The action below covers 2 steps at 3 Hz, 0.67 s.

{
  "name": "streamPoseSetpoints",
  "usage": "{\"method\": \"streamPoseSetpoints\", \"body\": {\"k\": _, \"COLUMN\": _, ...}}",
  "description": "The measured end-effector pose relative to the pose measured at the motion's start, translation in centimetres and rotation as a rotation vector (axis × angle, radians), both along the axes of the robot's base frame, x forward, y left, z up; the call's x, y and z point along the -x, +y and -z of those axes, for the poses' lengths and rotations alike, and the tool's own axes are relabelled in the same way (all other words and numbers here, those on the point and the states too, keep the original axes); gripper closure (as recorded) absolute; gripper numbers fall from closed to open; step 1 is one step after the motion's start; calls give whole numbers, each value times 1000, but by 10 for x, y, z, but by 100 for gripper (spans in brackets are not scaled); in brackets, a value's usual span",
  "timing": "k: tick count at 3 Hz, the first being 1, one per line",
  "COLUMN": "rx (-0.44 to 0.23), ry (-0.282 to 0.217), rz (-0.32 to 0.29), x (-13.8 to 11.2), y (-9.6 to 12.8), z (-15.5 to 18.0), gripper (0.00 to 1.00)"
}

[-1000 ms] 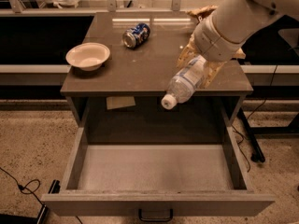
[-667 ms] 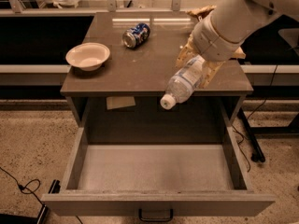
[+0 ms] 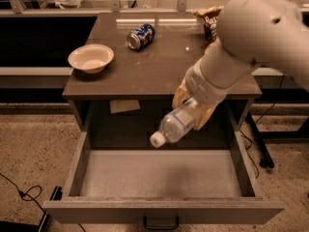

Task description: Place blue plastic bottle into top drawer

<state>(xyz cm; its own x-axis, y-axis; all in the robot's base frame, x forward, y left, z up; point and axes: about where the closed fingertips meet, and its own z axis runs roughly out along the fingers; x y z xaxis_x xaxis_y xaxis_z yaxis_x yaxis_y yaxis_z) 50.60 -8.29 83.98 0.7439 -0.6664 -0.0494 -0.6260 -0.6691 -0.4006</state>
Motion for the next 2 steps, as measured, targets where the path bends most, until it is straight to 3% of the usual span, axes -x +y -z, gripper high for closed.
{"method": "streamPoseSetpoints", "body": {"k": 1, "rx": -102, "ry": 117, "rz": 85, "x": 26, "y": 15, "z": 48, "gripper": 100}}
{"method": "streamPoseSetpoints", "body": {"k": 2, "rx": -111, "ry": 123, "rz": 87, "x": 29, "y": 17, "z": 48, "gripper": 100}}
